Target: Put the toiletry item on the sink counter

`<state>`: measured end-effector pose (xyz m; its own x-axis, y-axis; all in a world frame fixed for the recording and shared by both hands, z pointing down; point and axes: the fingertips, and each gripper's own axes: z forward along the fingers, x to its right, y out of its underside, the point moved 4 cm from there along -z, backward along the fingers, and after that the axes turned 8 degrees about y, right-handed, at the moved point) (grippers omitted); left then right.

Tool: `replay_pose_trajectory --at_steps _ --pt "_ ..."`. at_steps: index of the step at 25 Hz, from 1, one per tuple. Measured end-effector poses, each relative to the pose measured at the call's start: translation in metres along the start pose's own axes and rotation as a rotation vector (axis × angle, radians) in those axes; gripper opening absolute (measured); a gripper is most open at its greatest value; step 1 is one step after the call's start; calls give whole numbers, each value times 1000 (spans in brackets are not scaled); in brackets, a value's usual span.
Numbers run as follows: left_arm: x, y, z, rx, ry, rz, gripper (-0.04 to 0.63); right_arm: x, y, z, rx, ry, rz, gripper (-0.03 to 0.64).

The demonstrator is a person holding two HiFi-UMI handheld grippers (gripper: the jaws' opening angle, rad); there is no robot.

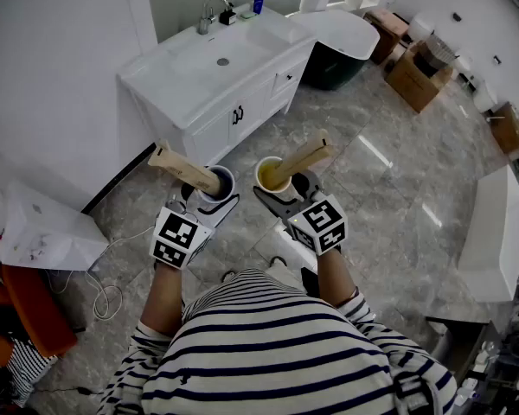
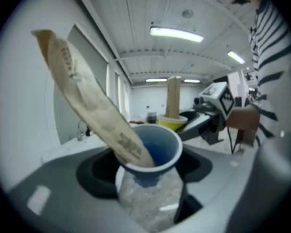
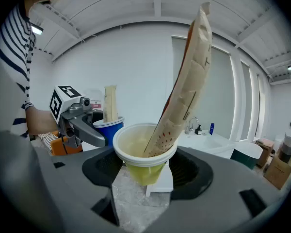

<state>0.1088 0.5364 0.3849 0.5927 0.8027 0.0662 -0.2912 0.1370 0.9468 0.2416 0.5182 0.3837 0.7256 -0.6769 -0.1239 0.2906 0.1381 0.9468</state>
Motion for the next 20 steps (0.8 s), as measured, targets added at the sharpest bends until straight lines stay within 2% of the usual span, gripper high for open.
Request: replay_pose_trajectory --at_steps 10,16,20 --pt "0 2 -2 -1 5 0 347 -4 2 3 -10 -7 0 299" --pt "-3 4 -2 1 -4 -6 347 2 0 4 15 13 78 299" --pt "-5 6 -3 4 -9 -8 347 -1 0 7 9 7 75 299"
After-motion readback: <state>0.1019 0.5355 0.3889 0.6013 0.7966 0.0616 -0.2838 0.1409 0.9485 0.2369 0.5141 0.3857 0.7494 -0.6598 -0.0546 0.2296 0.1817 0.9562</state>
